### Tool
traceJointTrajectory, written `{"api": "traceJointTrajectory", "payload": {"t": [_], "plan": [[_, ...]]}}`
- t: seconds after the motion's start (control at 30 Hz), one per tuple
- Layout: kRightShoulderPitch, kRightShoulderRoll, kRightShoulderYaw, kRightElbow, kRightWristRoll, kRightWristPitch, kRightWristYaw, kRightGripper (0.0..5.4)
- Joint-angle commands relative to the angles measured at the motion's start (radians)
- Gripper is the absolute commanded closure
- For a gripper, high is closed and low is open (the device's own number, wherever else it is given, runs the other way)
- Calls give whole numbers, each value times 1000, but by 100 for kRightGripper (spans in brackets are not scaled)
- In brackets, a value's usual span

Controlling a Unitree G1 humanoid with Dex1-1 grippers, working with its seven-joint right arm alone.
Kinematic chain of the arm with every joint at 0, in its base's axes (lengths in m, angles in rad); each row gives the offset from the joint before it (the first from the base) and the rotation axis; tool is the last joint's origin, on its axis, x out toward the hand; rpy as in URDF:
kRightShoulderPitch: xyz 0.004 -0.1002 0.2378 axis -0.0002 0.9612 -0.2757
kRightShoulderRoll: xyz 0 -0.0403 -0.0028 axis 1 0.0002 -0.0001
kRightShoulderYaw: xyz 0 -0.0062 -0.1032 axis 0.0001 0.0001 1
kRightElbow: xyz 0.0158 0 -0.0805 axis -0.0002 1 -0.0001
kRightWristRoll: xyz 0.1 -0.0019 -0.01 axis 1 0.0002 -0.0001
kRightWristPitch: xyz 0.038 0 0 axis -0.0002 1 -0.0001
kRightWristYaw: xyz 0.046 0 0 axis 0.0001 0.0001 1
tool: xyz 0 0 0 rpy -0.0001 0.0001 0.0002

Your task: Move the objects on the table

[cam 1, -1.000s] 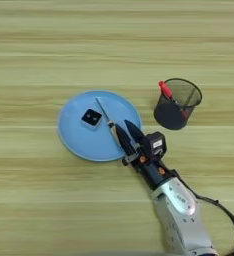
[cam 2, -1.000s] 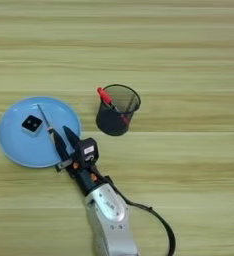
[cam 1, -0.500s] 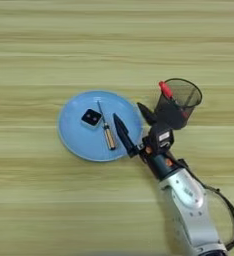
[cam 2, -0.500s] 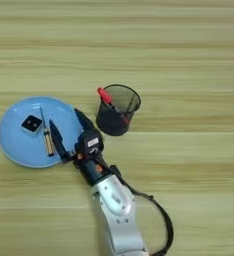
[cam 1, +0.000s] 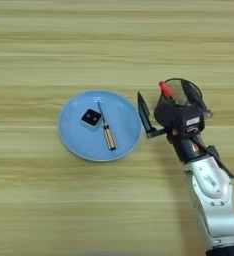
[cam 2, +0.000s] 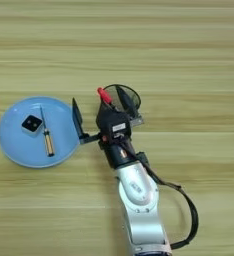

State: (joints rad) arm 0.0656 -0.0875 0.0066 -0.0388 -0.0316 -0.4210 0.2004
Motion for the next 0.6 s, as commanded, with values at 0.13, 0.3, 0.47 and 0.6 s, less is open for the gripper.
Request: {"api": "traceJointTrajectory", "payload": {"t": [0.13, 0.3, 0.47, 0.6], "plan": [[-122, -27, -28, 29, -40, 38, -53, 2], [-162, -33, -28, 83, -34, 63, -57, 2], [-195, -35, -36, 122, -22, 77, -57, 2], [-215, -39, -44, 152, -18, 93, -61, 2]]}}
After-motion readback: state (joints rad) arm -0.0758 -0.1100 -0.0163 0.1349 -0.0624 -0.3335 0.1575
